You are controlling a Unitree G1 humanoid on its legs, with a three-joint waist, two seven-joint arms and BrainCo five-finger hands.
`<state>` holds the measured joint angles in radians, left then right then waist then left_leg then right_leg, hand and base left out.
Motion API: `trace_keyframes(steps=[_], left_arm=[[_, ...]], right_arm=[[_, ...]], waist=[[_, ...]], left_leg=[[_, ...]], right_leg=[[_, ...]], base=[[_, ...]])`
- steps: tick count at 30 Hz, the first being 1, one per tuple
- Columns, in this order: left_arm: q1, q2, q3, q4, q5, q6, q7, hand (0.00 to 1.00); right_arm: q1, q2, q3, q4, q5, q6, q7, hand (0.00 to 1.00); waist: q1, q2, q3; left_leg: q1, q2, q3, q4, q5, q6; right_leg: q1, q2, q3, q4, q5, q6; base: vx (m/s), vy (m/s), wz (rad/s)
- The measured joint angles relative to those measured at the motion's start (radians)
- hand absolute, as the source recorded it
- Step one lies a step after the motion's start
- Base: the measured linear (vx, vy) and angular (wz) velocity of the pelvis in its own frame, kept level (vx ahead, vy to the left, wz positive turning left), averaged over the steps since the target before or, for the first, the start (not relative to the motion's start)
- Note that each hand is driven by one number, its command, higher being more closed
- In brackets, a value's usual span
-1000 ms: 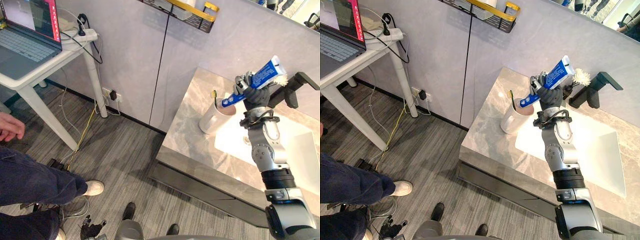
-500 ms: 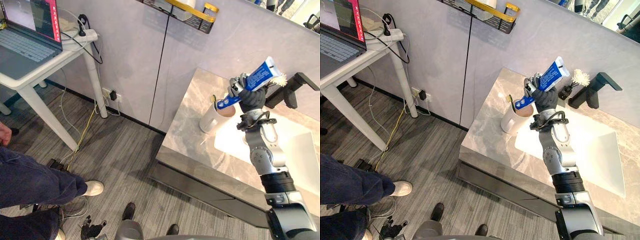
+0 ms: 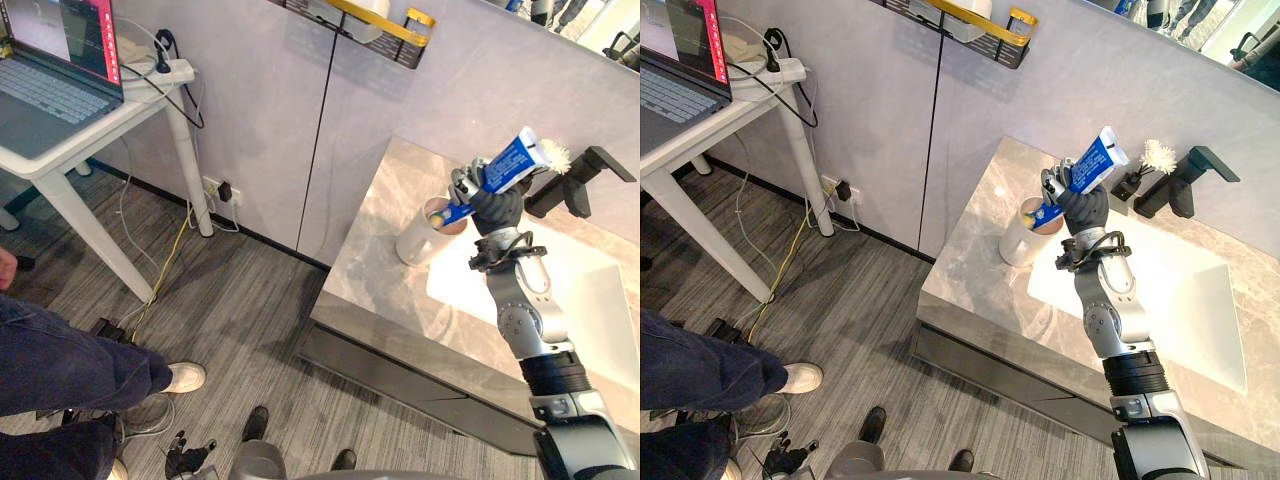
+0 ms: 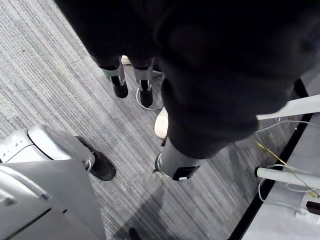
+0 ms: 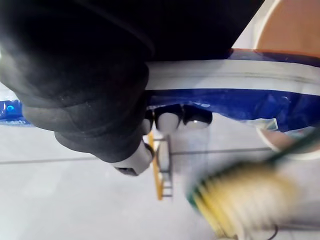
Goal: Organize washtable
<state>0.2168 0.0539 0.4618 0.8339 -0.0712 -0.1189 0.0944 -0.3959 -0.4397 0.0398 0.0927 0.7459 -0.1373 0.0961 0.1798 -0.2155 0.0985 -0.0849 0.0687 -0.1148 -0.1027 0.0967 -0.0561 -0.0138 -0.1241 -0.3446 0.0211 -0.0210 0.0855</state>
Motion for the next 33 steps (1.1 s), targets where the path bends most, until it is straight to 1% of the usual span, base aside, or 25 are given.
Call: trace_keyframes(steps=[2,7,15,27,33], left_arm=[[0.000,0.001,0.000,0.000,-0.005,0.000,0.000,0.00],[0.000,0.001,0.000,0.001,-0.010,0.000,0.000,0.00],[0.000,0.010,0.000,0.002,-0.016,0.000,0.000,0.00],[0.000,0.011,0.000,0.002,-0.031,0.000,0.000,0.00],[0.002,0.010,0.001,0.002,-0.031,0.000,0.000,0.00]], right_arm=[[0.002,0.000,0.001,0.000,0.000,0.010,0.007,0.00],[0.002,0.000,0.002,0.000,0.000,0.010,0.010,0.00],[0.002,0.000,0.001,0.000,0.000,0.010,0.009,0.00],[-0.001,0.000,-0.001,0.000,0.001,0.010,0.007,0.00],[-0.029,-0.010,-0.062,0.000,0.042,0.008,0.007,0.00]], waist=[[0.000,0.000,0.000],[-0.001,-0.002,-0.002],[-0.001,-0.020,-0.015],[-0.002,-0.023,-0.017],[-0.003,-0.025,-0.019]], left_leg=[[0.003,0.001,0.006,0.000,0.000,0.000],[0.005,0.002,0.009,0.000,-0.002,0.002],[0.006,0.001,0.011,0.000,-0.001,0.000],[0.011,0.002,0.019,0.000,0.000,0.000],[0.029,0.003,0.038,0.000,0.000,-0.001]], right_leg=[[0.000,0.000,0.005,0.000,0.000,0.000],[0.000,0.001,0.008,0.000,0.001,-0.001],[-0.001,0.000,0.011,0.000,0.001,-0.001],[0.000,0.000,0.018,0.001,0.002,-0.002],[0.000,0.001,0.037,0.001,0.007,-0.004]], base=[[0.00,0.000,-0.06],[0.00,0.000,-0.02],[0.00,0.000,0.00],[0.00,0.000,-0.01],[0.00,-0.002,-0.09]])
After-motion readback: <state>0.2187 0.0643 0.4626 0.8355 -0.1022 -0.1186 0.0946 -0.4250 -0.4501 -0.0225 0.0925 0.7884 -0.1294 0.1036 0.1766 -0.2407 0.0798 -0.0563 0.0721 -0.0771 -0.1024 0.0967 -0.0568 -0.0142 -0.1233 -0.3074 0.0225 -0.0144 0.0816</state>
